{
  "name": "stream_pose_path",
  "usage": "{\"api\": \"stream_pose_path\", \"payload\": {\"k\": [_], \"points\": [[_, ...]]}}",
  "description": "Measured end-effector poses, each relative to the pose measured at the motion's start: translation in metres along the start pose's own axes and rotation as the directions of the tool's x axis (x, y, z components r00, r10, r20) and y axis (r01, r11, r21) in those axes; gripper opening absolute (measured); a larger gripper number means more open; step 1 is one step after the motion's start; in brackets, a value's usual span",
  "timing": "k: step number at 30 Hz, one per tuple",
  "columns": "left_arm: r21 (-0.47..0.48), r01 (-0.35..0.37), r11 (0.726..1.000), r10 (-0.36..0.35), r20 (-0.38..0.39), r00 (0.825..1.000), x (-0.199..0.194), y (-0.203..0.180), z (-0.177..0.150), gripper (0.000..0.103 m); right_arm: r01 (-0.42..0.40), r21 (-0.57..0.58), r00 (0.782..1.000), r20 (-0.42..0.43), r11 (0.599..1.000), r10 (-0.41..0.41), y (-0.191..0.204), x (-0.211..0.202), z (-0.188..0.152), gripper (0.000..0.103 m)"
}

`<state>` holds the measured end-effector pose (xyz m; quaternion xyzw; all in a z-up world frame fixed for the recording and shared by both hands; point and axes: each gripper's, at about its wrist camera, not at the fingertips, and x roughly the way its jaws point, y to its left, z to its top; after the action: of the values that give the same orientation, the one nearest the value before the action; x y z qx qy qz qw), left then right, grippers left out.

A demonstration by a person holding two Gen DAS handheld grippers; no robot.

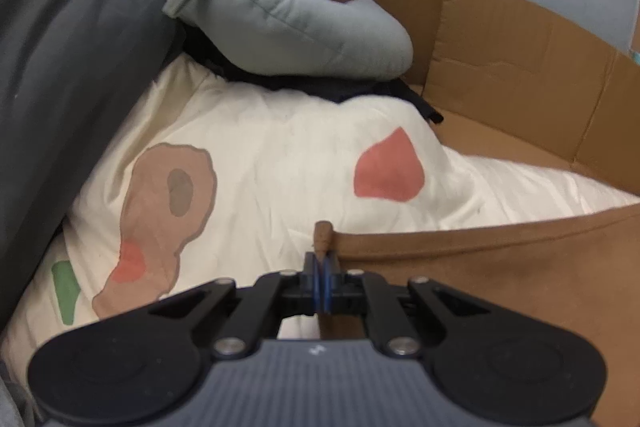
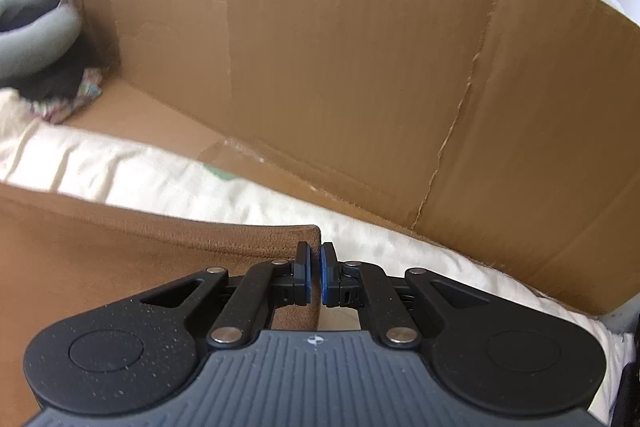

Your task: Fold clothes

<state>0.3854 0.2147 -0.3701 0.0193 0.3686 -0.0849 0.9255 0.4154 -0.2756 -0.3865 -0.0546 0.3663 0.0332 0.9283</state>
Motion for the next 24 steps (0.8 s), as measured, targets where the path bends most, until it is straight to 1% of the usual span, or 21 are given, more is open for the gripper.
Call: {"api": "stream_pose_path", "payload": {"k": [4, 9, 12, 19, 24], "points": [[0.003, -0.007, 1.000, 0.007, 0.034, 0.999, -0.006, -0.003, -0.001, 0.003, 0.022, -0.005, 1.000, 0.022, 1.000, -0.022, 0.004, -0.004, 0.003, 0.003], [-0.015, -0.009, 1.000, 0.010, 0.091, 0.996, -0.014, -0.003, -0.002, 0.003, 0.062, -0.008, 0.995, 0.085, 0.998, -0.061, 0.006, -0.013, 0.002, 0.003], [-0.014, -0.014, 1.000, 0.016, 0.085, 0.996, -0.012, -0.004, -0.004, 0.003, 0.078, -0.014, 0.992, 0.098, 0.997, -0.076, 0.008, -0.016, 0.001, 0.003], [0.003, -0.019, 1.000, 0.019, -0.017, 1.000, 0.019, -0.002, 0.000, 0.003, 0.054, -0.033, 0.998, -0.019, 0.998, -0.055, 0.005, 0.015, -0.001, 0.003], [0.007, -0.023, 1.000, 0.023, -0.053, 0.998, 0.030, -0.003, 0.000, 0.004, 0.018, -0.044, 0.993, -0.116, 0.999, -0.023, 0.002, 0.035, -0.007, 0.003]]}}
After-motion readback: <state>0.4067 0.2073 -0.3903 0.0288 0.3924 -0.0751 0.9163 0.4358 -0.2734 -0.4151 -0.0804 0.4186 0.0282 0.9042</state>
